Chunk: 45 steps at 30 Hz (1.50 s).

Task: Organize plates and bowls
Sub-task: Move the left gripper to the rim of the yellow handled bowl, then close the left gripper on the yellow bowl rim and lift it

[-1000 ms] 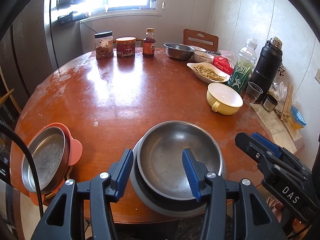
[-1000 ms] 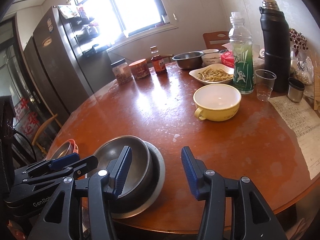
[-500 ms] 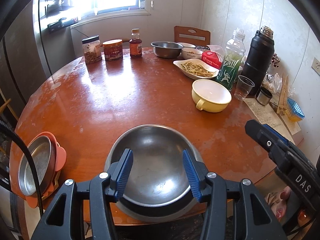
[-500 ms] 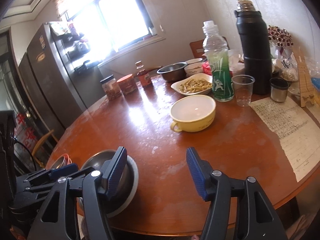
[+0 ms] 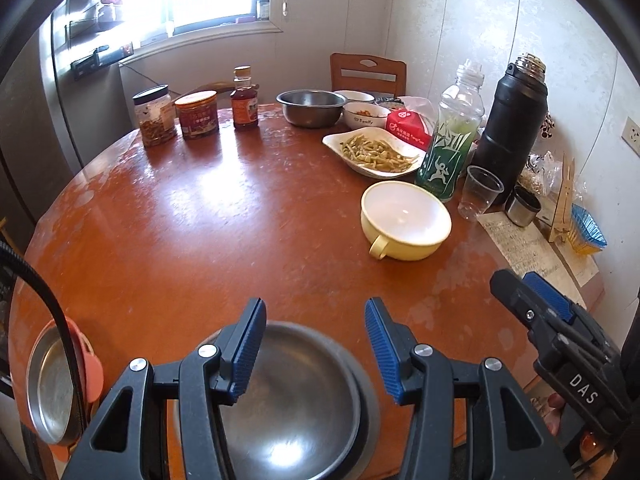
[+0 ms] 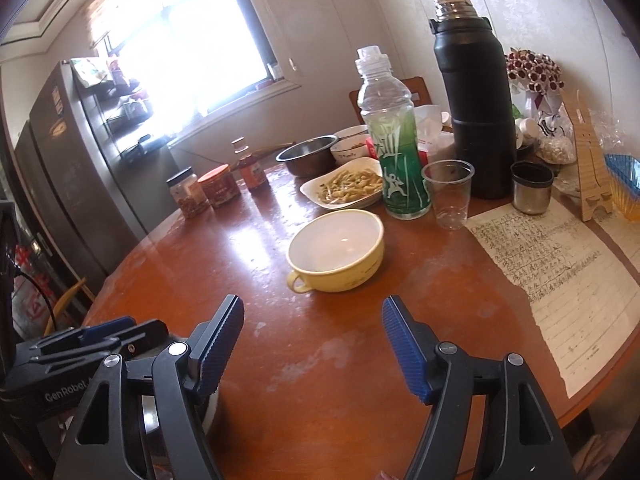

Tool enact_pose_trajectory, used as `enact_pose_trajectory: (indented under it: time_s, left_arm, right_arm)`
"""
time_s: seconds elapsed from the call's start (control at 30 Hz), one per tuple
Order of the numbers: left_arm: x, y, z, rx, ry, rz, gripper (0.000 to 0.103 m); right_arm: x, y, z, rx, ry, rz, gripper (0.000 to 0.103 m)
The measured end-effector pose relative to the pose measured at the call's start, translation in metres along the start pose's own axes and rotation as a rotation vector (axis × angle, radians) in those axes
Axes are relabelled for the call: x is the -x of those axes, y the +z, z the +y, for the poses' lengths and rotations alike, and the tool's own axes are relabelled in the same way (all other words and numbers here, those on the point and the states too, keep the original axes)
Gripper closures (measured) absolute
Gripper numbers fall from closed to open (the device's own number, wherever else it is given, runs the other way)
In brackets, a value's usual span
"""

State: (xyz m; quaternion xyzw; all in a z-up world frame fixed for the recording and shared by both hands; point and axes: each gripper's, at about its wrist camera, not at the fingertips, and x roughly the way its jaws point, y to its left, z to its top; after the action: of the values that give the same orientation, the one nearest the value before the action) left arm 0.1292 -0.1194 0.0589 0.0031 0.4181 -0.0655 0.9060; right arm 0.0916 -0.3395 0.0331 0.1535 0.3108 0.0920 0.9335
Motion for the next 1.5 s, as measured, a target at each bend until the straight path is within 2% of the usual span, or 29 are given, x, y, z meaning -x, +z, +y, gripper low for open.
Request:
enact_pose_trajectory:
  time_s: [0.3,0.57,0.77,1.0,1.13,1.2,1.33,1.4,1.47,1.5]
  left_arm:
    - [-0.031,0.049,-0.019,-0.037,-0.029,0.041,0.051]
    - [-0.068,0.092,-0.024,-0.103,-0.024,0.088,0.039]
    - [-0.119,0.108,-0.039,-0.204,0.014,0.214,0.039]
    - [-0.167,0.110,-0.046,-0.222,0.023,0.318,0.039]
    - [-0.181,0.108,-0.042,-0.193,0.000,0.350,0.039]
    - [-0.185,0.107,-0.040,-0.187,0.000,0.355,0.039]
    - [-0.195,0.103,-0.036,-0.160,-0.034,0.394,0.044]
    - [-0.200,0.099,-0.032,-0.129,-0.061,0.429,0.051]
    - [-0.203,0.096,-0.028,-0.111,-0.074,0.456,0.066]
    - [-0.203,0.095,-0.025,-0.095,-0.090,0.466,0.069]
  right_arm:
    - [-0.038,0.024,-0.031,-0.079,-0.046,0.036,0.029]
    - [-0.082,0.046,-0.035,-0.089,-0.070,0.071,0.029]
    - [-0.109,0.049,-0.040,-0.084,-0.110,0.100,0.031]
    - [-0.141,0.045,-0.044,-0.084,-0.139,0.158,0.047]
    - [-0.150,0.043,-0.043,-0.074,-0.145,0.168,0.054]
    - [-0.156,0.042,-0.043,-0.071,-0.144,0.182,0.061]
    - [-0.162,0.041,-0.040,-0.056,-0.126,0.189,0.069]
    - [-0.163,0.042,-0.036,-0.040,-0.128,0.190,0.072]
    - [-0.162,0.041,-0.034,-0.037,-0.104,0.191,0.075]
    - [-0.162,0.040,-0.033,-0.036,-0.092,0.197,0.077]
